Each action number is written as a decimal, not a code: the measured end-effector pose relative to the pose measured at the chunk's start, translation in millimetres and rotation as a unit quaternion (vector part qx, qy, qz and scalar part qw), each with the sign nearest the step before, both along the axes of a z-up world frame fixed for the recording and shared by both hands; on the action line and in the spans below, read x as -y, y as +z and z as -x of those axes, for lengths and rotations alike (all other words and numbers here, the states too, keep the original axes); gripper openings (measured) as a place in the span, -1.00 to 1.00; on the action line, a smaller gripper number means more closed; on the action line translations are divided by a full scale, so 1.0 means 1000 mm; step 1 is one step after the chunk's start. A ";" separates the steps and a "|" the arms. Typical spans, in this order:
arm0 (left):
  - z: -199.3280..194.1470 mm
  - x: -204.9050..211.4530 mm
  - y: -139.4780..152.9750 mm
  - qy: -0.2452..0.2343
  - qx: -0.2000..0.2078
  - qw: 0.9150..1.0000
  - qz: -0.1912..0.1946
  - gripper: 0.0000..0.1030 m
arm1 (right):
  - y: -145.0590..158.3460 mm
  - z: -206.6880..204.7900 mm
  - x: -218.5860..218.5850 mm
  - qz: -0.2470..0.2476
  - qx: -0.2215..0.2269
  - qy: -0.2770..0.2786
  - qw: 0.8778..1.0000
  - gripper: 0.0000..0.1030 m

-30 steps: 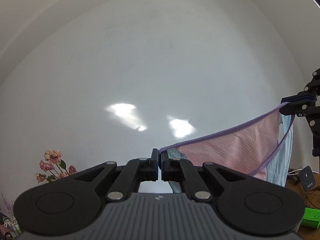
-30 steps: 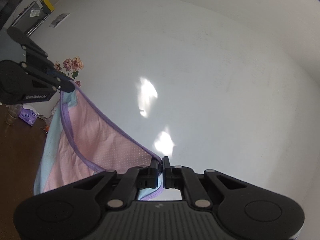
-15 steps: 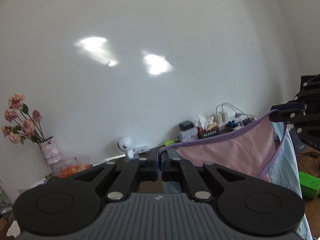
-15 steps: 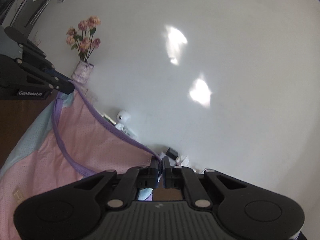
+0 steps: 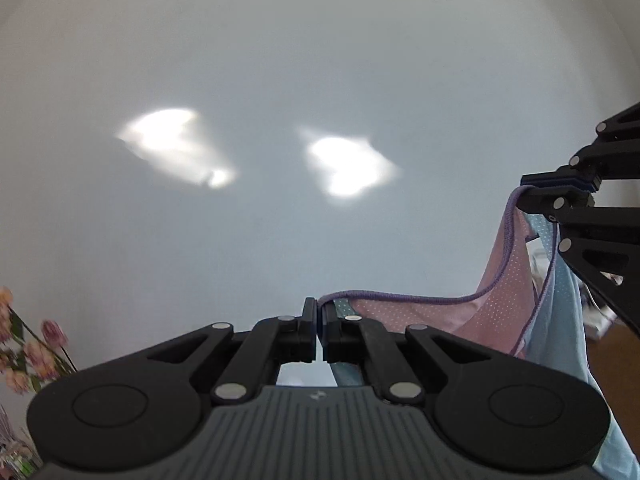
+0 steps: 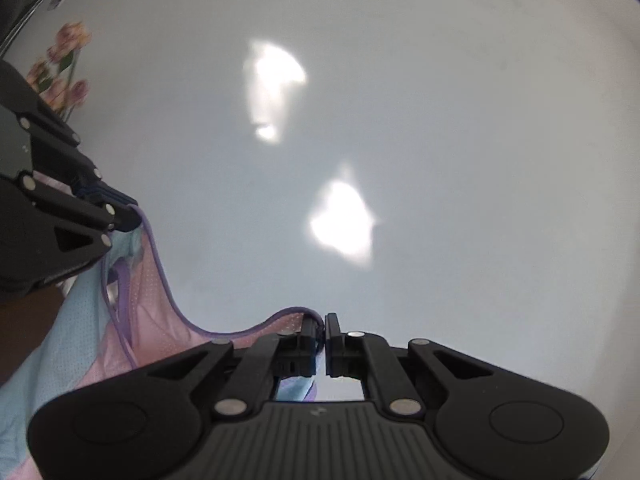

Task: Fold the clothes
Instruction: 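Lift the garment up with both grippers, stretching it between them, then lower the garment flat onto the table and open both grippers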

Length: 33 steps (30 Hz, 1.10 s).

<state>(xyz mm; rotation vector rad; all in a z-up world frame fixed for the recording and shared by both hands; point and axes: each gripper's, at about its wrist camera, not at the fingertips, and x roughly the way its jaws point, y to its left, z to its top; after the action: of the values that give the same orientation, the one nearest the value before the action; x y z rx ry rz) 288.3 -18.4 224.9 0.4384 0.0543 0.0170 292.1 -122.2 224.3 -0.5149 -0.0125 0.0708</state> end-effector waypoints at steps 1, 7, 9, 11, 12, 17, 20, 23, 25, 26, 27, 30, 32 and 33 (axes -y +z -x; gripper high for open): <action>0.005 -0.001 0.017 -0.004 0.022 1.000 0.006 -0.95 | 0.017 0.001 0.003 -0.010 0.023 -0.002 1.000 -0.94; 0.056 -0.020 0.060 -0.033 0.083 0.995 0.045 -0.95 | 0.058 0.046 0.021 -0.016 0.106 -0.002 0.994 -0.94; 0.070 -0.021 0.052 -0.040 0.077 0.996 0.039 -0.95 | 0.049 0.062 0.022 -0.004 0.102 0.003 0.995 -0.94; 0.087 -0.020 0.031 -0.046 0.052 0.997 0.028 -0.95 | 0.033 0.076 0.022 0.009 0.086 0.009 0.996 -0.94; 0.096 -0.020 0.018 -0.050 0.036 0.998 0.024 -0.95 | 0.021 0.084 0.023 0.014 0.067 0.014 0.998 -0.94; 0.142 -0.019 -0.092 -0.073 -0.116 0.990 0.015 -0.95 | -0.076 0.126 0.026 0.030 -0.077 0.050 0.995 -0.94; 0.164 -0.024 -0.170 -0.061 -0.210 0.975 0.043 -0.95 | -0.150 0.158 0.025 0.007 -0.185 0.056 0.981 -0.94; 0.183 -0.030 -0.224 -0.037 -0.275 0.957 0.086 -0.95 | -0.204 0.200 0.029 -0.018 -0.261 0.057 0.963 -0.94; 0.201 -0.036 -0.245 -0.026 -0.301 0.947 0.111 -0.95 | -0.227 0.225 0.033 -0.028 -0.292 0.058 0.954 -0.94; 0.208 -0.041 -0.248 -0.024 -0.310 0.942 0.123 -0.95 | -0.229 0.234 0.034 -0.032 -0.297 0.059 0.952 -0.94; 0.216 -0.044 -0.248 -0.024 -0.313 0.940 0.131 -0.95 | -0.226 0.243 0.038 -0.042 -0.302 0.061 0.951 -0.94; 0.238 -0.052 -0.242 -0.028 -0.318 0.937 0.144 -0.95 | -0.218 0.267 0.052 -0.071 -0.314 0.065 0.944 -0.94; 0.249 -0.055 -0.238 -0.033 -0.321 0.936 0.141 -0.95 | -0.211 0.283 0.060 -0.088 -0.322 0.068 0.940 -0.94; 0.254 -0.057 -0.238 -0.035 -0.325 0.935 0.138 -0.95 | -0.207 0.287 0.061 -0.083 -0.325 0.072 0.939 -0.94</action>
<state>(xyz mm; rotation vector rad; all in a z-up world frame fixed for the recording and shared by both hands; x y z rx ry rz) 33.9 39.1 -12.6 0.1487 0.6874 -0.2054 4.6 -182.9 17.1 -0.3009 0.5876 0.3792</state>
